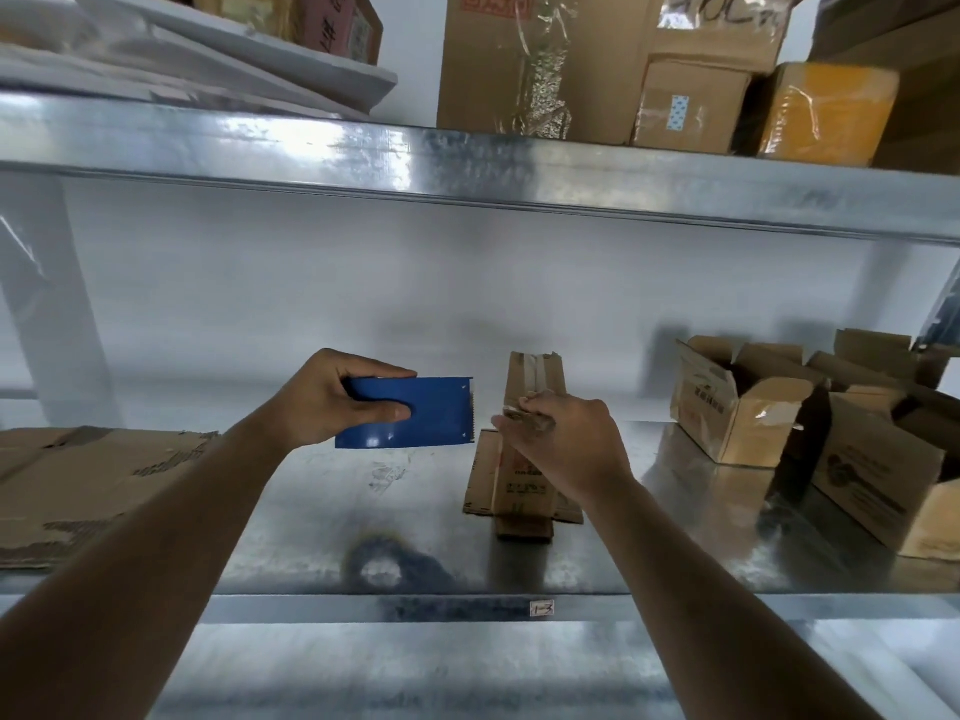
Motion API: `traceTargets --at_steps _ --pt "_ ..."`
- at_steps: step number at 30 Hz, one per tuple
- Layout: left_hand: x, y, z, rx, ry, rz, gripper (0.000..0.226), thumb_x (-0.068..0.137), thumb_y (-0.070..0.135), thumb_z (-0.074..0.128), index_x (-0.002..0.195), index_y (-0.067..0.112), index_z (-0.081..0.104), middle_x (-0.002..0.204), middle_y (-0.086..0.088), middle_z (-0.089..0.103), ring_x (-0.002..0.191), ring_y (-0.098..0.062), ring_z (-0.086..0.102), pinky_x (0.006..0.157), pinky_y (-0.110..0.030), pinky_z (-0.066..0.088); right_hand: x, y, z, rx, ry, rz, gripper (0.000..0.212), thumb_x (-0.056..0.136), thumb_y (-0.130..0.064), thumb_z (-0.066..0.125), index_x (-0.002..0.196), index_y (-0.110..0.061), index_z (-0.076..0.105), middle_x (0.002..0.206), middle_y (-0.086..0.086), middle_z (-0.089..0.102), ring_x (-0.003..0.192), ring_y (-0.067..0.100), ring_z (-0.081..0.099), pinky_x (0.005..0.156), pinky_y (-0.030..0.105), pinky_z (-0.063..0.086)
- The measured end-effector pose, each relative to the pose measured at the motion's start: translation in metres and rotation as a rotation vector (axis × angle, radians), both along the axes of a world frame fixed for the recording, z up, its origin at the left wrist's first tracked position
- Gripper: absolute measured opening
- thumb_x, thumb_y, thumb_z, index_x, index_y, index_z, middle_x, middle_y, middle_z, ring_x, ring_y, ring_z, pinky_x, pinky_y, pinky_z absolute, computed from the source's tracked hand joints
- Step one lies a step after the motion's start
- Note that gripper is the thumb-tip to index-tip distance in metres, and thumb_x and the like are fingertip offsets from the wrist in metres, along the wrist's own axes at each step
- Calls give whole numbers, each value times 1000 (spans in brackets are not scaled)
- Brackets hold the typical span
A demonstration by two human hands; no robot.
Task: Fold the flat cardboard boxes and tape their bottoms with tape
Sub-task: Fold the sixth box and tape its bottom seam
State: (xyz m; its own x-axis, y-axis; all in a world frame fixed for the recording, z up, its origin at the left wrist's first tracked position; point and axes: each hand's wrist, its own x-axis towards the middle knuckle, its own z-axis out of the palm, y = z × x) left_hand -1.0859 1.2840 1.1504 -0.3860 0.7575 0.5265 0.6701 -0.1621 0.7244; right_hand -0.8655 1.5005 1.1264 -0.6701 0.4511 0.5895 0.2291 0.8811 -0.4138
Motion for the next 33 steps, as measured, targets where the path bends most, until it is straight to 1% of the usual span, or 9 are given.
traceTargets --at_steps 2,6,11,14,17,21,25,30,33 --pt "3 5 2 4 31 18 42 78 10 87 118 17 78 110 6 79 102 -15 76 91 -30 61 -2 -8 2 -45 -17 -70 69 84 -80 60 121 -25 76 115 -9 76 102 11 71 90 34 59" --pt "6 13 1 -8 78 61 41 78 13 89 118 19 79 110 10 79 102 -12 75 92 -33 61 -10 -19 1 -69 30 -162 40 90 -62 70 103 -25 79 96 -8 77 85 11 68 75 27 55" --pt "16 31 -2 21 149 93 40 78 12 90 116 19 80 109 13 79 101 -7 74 90 -28 61 -22 -23 -9 -112 95 -196 28 89 -53 70 87 -25 74 81 -9 72 72 10 65 63 24 52" --pt "19 39 1 42 201 102 39 78 10 90 115 19 80 108 14 79 100 -4 74 88 -23 60 -24 -24 -7 -115 85 -211 25 90 -49 71 83 -25 70 75 -12 66 64 7 59 55 19 40" --pt "18 41 9 22 250 135 40 77 14 91 114 21 81 108 15 78 98 -1 73 87 -21 59 -25 -26 -5 -130 83 -209 24 90 -44 73 76 -29 60 62 -18 52 57 2 50 51 16 30" --pt "18 39 20 -19 376 138 42 78 20 91 118 21 79 112 14 76 99 2 72 90 -22 58 -27 -28 -4 -126 82 -197 26 88 -41 74 73 -29 56 60 -19 50 55 2 51 50 16 31" --pt "20 41 22 -27 441 135 35 81 18 88 115 17 81 107 4 80 95 -13 75 86 -33 60 -26 -29 -2 -137 84 -195 24 88 -39 74 75 -28 57 62 -18 51 55 3 52 49 15 32" --pt "19 41 17 -33 386 184 44 77 25 91 120 19 79 116 12 76 102 -2 72 94 -29 59 -26 -33 -1 -115 63 -189 24 89 -37 73 76 -27 56 61 -17 50 55 4 50 49 15 29" --pt "18 38 15 -59 329 209 42 77 24 91 117 20 80 111 15 76 98 1 72 90 -25 59 -27 -34 -4 -78 75 -202 30 87 -36 74 68 -28 52 60 -14 51 53 6 50 48 16 30"
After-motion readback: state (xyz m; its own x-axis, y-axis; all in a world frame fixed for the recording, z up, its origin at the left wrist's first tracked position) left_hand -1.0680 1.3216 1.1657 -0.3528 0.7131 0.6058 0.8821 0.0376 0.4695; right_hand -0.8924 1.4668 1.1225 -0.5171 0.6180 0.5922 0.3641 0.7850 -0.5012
